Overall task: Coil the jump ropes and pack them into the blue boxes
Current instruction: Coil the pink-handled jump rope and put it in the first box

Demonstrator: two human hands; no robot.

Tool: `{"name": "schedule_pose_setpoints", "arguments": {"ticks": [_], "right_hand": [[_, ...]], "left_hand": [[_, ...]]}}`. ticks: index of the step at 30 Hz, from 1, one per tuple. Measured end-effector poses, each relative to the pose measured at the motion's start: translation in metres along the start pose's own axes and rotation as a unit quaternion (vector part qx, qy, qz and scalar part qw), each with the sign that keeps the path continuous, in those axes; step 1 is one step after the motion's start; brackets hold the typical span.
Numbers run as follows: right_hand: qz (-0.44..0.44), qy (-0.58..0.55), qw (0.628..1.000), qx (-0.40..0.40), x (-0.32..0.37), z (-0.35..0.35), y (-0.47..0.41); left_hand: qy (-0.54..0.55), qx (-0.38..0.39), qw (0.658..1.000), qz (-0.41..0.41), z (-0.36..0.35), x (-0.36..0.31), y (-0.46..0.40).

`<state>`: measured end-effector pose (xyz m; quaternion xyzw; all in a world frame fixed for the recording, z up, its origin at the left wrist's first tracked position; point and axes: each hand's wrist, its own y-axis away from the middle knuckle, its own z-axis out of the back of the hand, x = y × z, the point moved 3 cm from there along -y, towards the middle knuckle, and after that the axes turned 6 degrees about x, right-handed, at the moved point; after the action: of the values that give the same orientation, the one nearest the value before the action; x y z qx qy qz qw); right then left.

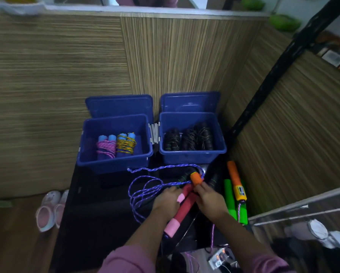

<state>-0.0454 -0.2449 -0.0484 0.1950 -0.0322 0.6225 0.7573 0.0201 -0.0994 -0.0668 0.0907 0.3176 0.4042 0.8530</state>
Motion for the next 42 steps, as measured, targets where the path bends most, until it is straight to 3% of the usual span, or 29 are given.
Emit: {"name": "schedule_pose_setpoints", "arguments": {"ticks": [3, 7, 13, 17, 20, 24, 29, 31, 34, 37, 42], "right_hand": [[0.016, 0.025, 0.996, 0.082, 0.005, -0.009, 0.004], [0.019, -0.081, 0.989, 0.123, 0.012, -0.026, 0.005], [-0.078, -0.164, 0.98, 0.077, 0.023, -0.035, 0.003], [-0.162, -0.297, 0.94, 0.054, 0.02, -0.04, 0.002], [-0.196, -0.352, 0.913, 0.063, 0.016, -0.04, -0.002], [-0.158, -0.422, 0.892, 0.038, 0.026, -0.028, -0.012], [-0.114, -0.511, 0.851, -0.038, 0.055, 0.003, -0.025], [-0.116, -0.534, 0.836, -0.054, 0.067, 0.01, -0.03], [-0.104, -0.52, 0.845, -0.065, 0.08, 0.018, -0.038], [-0.082, -0.525, 0.845, -0.061, 0.09, 0.026, -0.045], [-0.048, -0.593, 0.802, -0.05, 0.107, 0.037, -0.054]], "left_hand": [[-0.051, -0.001, 0.998, 0.02, -0.004, -0.005, -0.004], [-0.061, 0.025, 0.998, 0.014, -0.007, -0.007, -0.004], [-0.064, 0.036, 0.997, 0.034, -0.007, 0.009, 0.005], [-0.037, 0.016, 0.998, 0.052, -0.002, 0.017, 0.017], [0.031, -0.022, 0.996, 0.077, 0.008, 0.026, 0.028], [0.189, -0.073, 0.975, 0.088, 0.026, 0.036, 0.04], [0.349, -0.112, 0.923, 0.121, 0.04, 0.041, 0.044], [0.44, -0.117, 0.88, 0.133, 0.042, 0.04, 0.044], [0.566, -0.109, 0.806, 0.137, 0.049, 0.034, 0.047], [0.626, -0.106, 0.763, 0.122, 0.056, 0.034, 0.05], [0.681, -0.1, 0.719, 0.092, 0.063, 0.032, 0.053]]}}
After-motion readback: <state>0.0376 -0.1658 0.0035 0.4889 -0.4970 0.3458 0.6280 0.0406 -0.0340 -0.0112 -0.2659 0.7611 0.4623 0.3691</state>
